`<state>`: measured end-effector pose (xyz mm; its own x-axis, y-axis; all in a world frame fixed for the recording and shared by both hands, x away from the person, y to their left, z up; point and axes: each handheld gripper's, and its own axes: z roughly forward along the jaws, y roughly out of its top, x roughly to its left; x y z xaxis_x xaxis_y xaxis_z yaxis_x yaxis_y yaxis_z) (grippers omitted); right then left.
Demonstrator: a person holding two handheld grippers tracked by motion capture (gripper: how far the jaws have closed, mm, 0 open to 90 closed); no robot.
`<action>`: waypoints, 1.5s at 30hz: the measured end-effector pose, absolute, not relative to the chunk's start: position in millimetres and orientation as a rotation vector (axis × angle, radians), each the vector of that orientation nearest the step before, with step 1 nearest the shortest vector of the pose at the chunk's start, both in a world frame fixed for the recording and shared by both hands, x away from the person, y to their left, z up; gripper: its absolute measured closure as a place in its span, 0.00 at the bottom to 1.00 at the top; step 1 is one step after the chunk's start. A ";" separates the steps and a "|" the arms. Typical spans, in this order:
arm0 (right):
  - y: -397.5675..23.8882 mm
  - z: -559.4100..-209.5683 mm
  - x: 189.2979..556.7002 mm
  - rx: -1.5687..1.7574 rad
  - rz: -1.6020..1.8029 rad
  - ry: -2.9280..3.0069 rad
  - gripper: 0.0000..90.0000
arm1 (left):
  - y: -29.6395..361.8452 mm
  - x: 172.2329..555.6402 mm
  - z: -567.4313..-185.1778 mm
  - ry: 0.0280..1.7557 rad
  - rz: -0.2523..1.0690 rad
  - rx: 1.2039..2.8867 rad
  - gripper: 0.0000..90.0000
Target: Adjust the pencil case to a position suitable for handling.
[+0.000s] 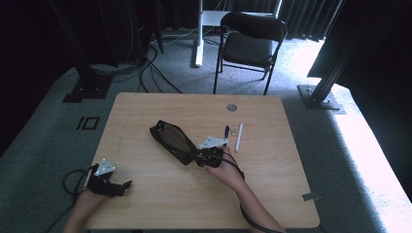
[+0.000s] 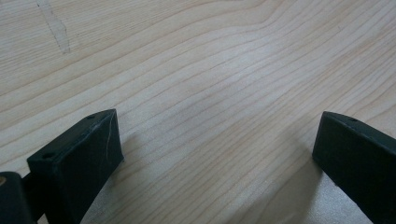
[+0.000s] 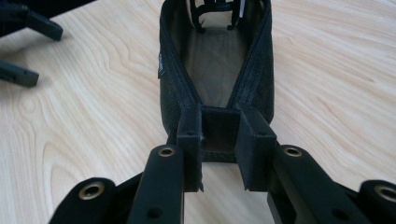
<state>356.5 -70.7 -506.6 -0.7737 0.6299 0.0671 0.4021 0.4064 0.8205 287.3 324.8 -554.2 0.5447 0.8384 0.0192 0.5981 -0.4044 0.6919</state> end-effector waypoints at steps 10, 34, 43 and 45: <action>-104.1 -507.4 333.8 0.936 1.287 2.415 0.81 | 324.8 287.3 -554.3 1.153 0.487 2.144 0.02; -170.7 -508.0 294.5 1.016 1.265 2.394 0.81 | 324.8 287.3 -554.2 1.154 0.487 2.143 0.02; -187.8 -506.2 278.4 1.032 1.254 2.393 0.81 | 324.8 287.3 -554.3 1.154 0.487 2.143 0.02; -191.8 -506.8 275.3 1.039 1.250 2.386 0.81 | 324.8 287.3 -554.3 1.154 0.487 2.143 0.02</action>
<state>275.3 -191.8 -506.8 -0.7127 0.6945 0.0988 0.4764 0.3759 0.7948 287.3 324.8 -554.3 0.5439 0.8390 0.0180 0.5987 -0.4030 0.6923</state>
